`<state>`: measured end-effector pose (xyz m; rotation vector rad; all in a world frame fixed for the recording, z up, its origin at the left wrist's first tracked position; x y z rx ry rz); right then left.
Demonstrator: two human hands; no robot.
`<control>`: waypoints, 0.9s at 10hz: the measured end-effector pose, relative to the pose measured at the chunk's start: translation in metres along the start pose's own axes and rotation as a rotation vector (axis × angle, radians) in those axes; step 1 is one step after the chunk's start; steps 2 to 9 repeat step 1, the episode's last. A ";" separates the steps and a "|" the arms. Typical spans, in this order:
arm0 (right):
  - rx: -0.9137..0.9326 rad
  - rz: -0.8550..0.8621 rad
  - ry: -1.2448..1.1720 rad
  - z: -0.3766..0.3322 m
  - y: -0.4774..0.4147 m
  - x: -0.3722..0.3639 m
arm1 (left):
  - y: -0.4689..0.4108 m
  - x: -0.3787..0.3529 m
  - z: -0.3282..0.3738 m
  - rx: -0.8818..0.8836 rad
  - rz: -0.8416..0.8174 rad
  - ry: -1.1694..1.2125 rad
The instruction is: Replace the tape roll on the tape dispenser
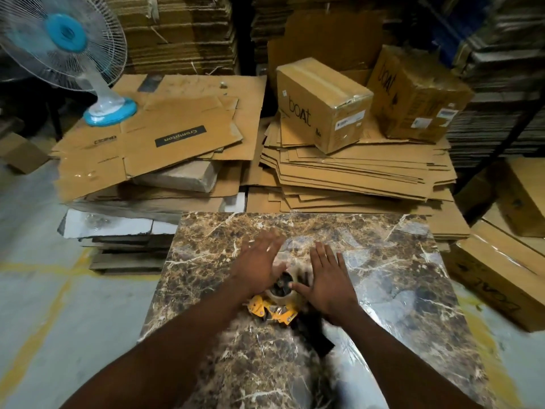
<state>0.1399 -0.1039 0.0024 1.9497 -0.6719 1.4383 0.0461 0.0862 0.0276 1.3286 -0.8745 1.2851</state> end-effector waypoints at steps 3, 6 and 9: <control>-0.012 0.155 -0.002 0.001 -0.022 0.055 | -0.017 0.054 0.004 0.055 0.205 -0.054; -0.012 0.155 -0.002 0.001 -0.022 0.055 | -0.017 0.054 0.004 0.055 0.205 -0.054; -0.012 0.155 -0.002 0.001 -0.022 0.055 | -0.017 0.054 0.004 0.055 0.205 -0.054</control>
Point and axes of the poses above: each hand's wrist, its own y-axis away from the middle knuckle, its own x-axis out of the back of the hand, z = x × y, the point moved 2 cm from there along -y, towards the middle knuckle, and after that the axes turned 5 degrees about -x, right-handed, at the moved point
